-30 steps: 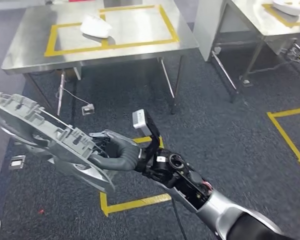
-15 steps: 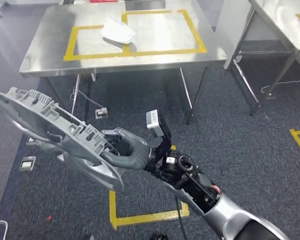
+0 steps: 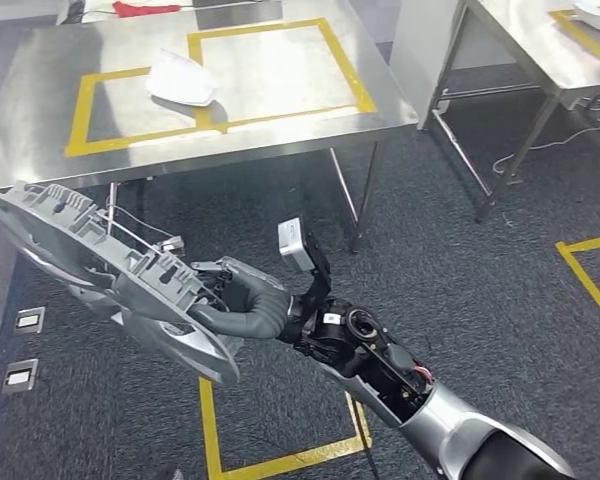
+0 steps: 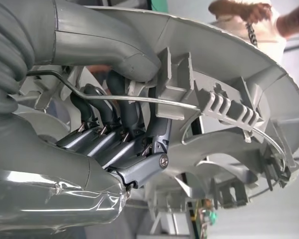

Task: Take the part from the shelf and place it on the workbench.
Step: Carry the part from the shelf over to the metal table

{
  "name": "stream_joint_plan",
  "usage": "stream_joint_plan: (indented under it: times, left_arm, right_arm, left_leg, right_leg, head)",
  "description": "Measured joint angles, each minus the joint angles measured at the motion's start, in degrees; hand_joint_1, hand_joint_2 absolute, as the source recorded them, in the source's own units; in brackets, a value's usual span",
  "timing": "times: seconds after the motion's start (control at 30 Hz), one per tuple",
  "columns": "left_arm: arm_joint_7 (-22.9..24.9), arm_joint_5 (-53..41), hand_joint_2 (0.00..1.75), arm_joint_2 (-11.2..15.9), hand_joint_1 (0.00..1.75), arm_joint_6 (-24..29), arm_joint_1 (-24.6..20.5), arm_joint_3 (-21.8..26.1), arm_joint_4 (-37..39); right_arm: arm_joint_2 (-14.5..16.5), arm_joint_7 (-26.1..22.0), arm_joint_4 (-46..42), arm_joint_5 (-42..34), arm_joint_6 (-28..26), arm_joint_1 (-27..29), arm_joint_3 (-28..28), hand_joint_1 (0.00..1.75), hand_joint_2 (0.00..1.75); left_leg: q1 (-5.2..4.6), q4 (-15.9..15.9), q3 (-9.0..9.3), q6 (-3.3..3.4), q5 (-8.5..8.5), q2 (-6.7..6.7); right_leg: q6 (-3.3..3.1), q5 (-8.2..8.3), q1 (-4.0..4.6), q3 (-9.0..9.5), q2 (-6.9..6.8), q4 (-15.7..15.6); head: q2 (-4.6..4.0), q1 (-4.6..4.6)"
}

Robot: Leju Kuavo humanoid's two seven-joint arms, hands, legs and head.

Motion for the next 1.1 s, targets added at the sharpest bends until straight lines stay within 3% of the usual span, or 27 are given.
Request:
stream_joint_plan:
  times: [0.03, 0.1, 0.37, 0.53, 0.6, 0.67, 0.73, 0.77, 0.8, 0.83, 0.9, 0.93, 1.0, 1.1]
  left_arm:
    - [0.0, 0.1, 1.75, 0.0, 0.00, 0.0, 0.0, 0.0, 0.0]
    - [0.1, 0.2, 1.75, 0.0, 0.00, 0.0, -0.1, 0.0, 0.0]
    - [0.1, -0.3, 1.75, -0.4, 0.00, -0.2, -0.2, 0.0, 0.0]
    - [0.0, -1.0, 1.75, -0.4, 0.00, -0.3, -0.2, 0.0, 0.0]
    - [0.0, -1.0, 1.75, -0.5, 0.00, -0.3, -0.2, 0.0, 0.0]
    - [0.0, -1.0, 1.75, -0.5, 0.00, -0.3, -0.2, 0.0, 0.0]
    - [0.0, -1.1, 1.75, -0.5, 0.00, -0.3, 0.0, 0.0, 0.0]
    - [0.0, -1.1, 1.75, -0.5, 0.00, -0.3, 0.1, 0.0, 0.0]
    - [0.0, -1.2, 1.75, -0.6, 0.00, -0.3, 0.2, 0.0, 0.0]
    - [0.0, -1.3, 1.75, -0.6, 0.00, -0.3, 0.3, 0.0, 0.0]
    - [0.0, -1.5, 1.75, -0.5, 0.00, -0.3, 0.4, 0.0, 0.0]
    - [0.0, -1.6, 1.75, -0.5, 0.00, -0.3, 0.4, 0.0, 0.0]
    - [-0.1, -1.7, 1.75, -0.4, 0.00, -0.3, 0.4, 0.0, 0.0]
    - [-0.2, -1.7, 1.75, -0.3, 0.00, -0.3, 0.3, -0.1, 0.0]
  right_arm:
    - [0.0, 0.0, 0.0, -0.1, 0.0, 0.1, 0.0, 1.64, 1.75]
    - [0.0, -0.1, 0.1, -0.2, 0.0, 0.1, 0.0, 1.64, 1.75]
    - [-0.1, -0.4, 0.2, -0.3, -0.6, 0.1, -0.1, 1.64, 1.75]
    - [-0.2, -0.4, 0.2, -0.3, -1.2, 0.3, -0.4, 1.64, 1.75]
    - [-0.2, -0.4, 0.2, -0.2, -1.3, 0.3, -0.4, 1.64, 1.75]
    - [-0.2, -0.4, 0.1, -0.2, -1.3, 0.3, -0.5, 1.64, 1.75]
    - [-0.3, -0.5, 0.1, -0.2, -1.4, 0.4, -0.5, 1.64, 1.75]
    - [-0.3, -0.5, 0.1, -0.2, -1.5, 0.6, -0.5, 1.64, 1.75]
    - [-0.4, -0.5, 0.1, -0.2, -1.6, 0.7, -0.5, 1.64, 1.75]
    - [-0.4, -0.4, 0.1, -0.2, -1.8, 0.9, -0.5, 1.64, 1.75]
    - [-0.6, -0.4, 0.0, -0.1, -2.1, 1.1, -0.5, 1.64, 1.75]
    - [-0.6, -0.3, 0.0, -0.1, -2.2, 1.2, -0.5, 1.64, 1.75]
    - [-0.7, -0.3, -0.2, 0.0, -2.2, 1.4, -0.6, 1.64, 1.75]
    - [-0.8, -0.2, -0.7, 0.1, -2.3, 1.6, -0.8, 1.64, 1.75]
  left_leg:
    - [-0.12, -0.9, 0.14, 0.37, 1.13, -0.14]
    - [-0.32, -0.9, 0.37, 0.63, 1.39, -0.04]
    - [-0.52, -0.9, 0.48, 1.01, 1.09, -0.41]
    - [-0.98, -1.1, 0.84, 2.34, 0.71, -0.29]
    - [-0.75, -2.0, 1.78, 2.82, 0.88, 0.12]
    - [-0.53, -2.6, 2.85, 3.24, 0.63, 0.48]
    - [-0.53, -2.7, 3.57, 3.49, -0.28, 0.79]
    - [-0.50, -2.7, 4.01, 3.49, -0.79, 0.97]
    - [-0.43, -2.7, 4.58, 3.38, -1.21, 1.15]
    - [-0.33, -2.7, 5.31, 3.12, -1.60, 1.28]
    - [-0.06, -2.7, 7.01, 2.32, -2.61, 1.46]
    - [0.03, -2.6, 7.71, 1.88, -3.09, 1.52]
    - [0.01, -2.8, 8.50, 1.00, -3.86, 1.64]
    - [-0.06, -1.2, 8.49, -0.01, -3.48, 1.72]
  right_leg:
    - [0.22, -0.24, 0.02, -0.04, 0.29, 0.1]
    - [0.44, -0.58, -0.02, -0.05, 0.52, 0.2]
    - [0.71, -0.97, -0.25, 0.45, 0.09, -0.3]
    - [2.32, -0.86, -0.49, 1.00, 0.21, -0.7]
    - [2.70, -1.27, -0.36, 1.17, -0.59, -0.1]
    - [3.12, -3.80, -0.36, -0.22, -2.40, 3.6]
    - [3.50, -7.41, -0.61, -3.97, -3.62, 11.7]
    - [3.70, -8.50, -0.84, -5.76, -3.80, 15.2]
    - [3.93, -8.52, -1.07, -6.70, -3.93, 16.8]
    - [4.17, -7.30, -1.30, -6.45, -4.04, 15.9]
    - [4.58, -2.45, -1.74, -3.25, -4.31, 8.5]
    - [4.63, -0.97, -1.76, -1.75, -4.48, 4.6]
    - [3.91, -0.62, -1.53, 0.07, -4.61, 0.4]
    - [2.08, -1.92, -1.50, 1.72, -4.28, -0.5]
  head:
    - [0.01, -0.10]
    - [0.01, -0.04]
    - [0.01, 0.50]
    - [0.01, 0.20]
    - [0.02, 0.28]
    - [0.01, 0.61]
    - [0.01, 0.94]
    - [0.02, 1.04]
    - [0.01, 1.14]
    - [0.02, 1.22]
    - [0.01, 1.43]
    - [0.01, 1.50]
    - [0.01, 1.57]
    - [0.01, 1.20]
